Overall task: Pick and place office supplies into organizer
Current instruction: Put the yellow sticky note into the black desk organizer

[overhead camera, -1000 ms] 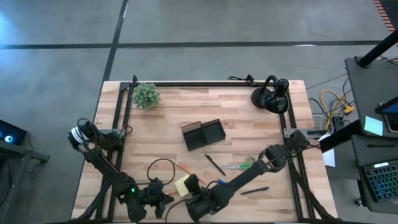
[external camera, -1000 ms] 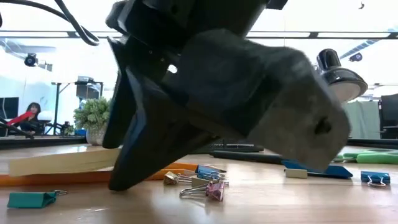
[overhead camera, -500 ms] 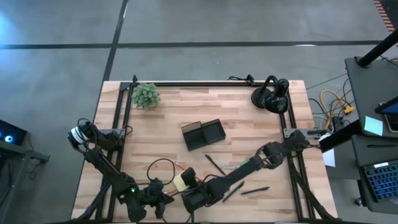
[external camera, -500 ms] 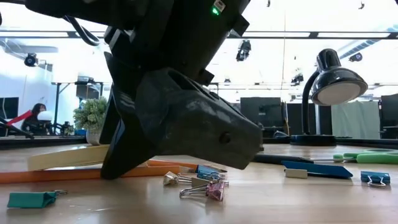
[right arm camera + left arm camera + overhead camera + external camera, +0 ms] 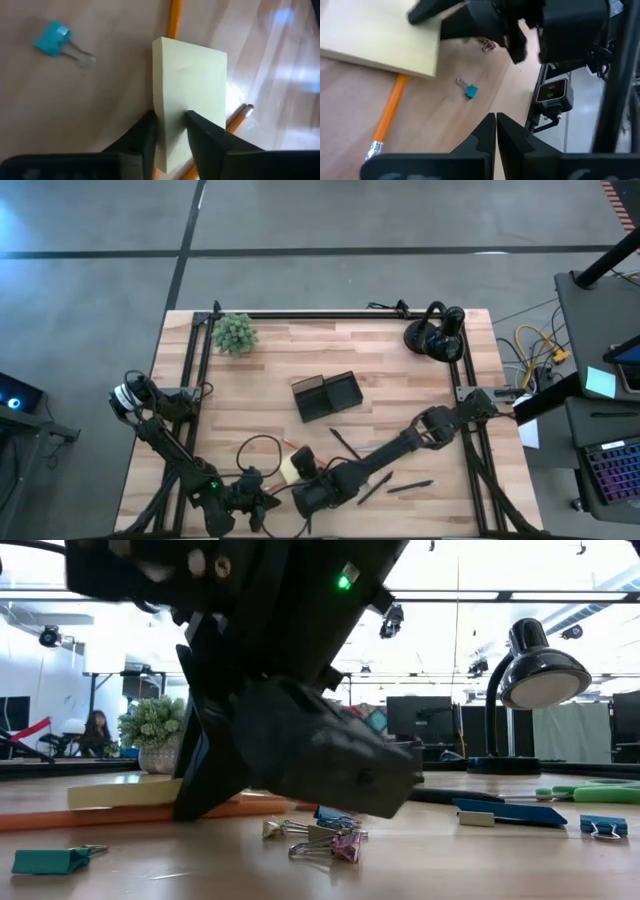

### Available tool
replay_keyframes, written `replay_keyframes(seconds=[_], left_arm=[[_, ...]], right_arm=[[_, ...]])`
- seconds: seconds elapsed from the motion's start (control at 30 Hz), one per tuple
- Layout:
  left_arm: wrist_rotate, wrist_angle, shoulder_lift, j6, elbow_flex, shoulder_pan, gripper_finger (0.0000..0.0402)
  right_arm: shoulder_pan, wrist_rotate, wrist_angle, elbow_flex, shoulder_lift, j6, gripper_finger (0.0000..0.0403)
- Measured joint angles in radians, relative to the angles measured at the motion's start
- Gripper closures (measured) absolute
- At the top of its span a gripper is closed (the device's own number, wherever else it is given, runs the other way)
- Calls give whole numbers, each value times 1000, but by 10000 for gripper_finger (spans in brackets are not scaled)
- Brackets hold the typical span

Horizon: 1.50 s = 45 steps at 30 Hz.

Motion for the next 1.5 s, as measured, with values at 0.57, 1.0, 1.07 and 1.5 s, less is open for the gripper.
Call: replay_keyframes(seconds=[0.57, 1.0, 1.07, 1.5], left_arm=[[0, 8, 0, 1, -2, 0, 402], [-29, 8, 0, -2, -4, 10, 402], [-30, 7, 0, -4, -8, 18, 402], [-22, 0, -5, -105, -39, 38, 402]], right_arm=[[-5, 52, -115, 116, -6, 83, 382], [-3, 139, -867, 311, -93, 940, 384], [-8, 85, -911, 302, -130, 1131, 384], [-234, -21, -874, 44, -369, 1405, 380]])
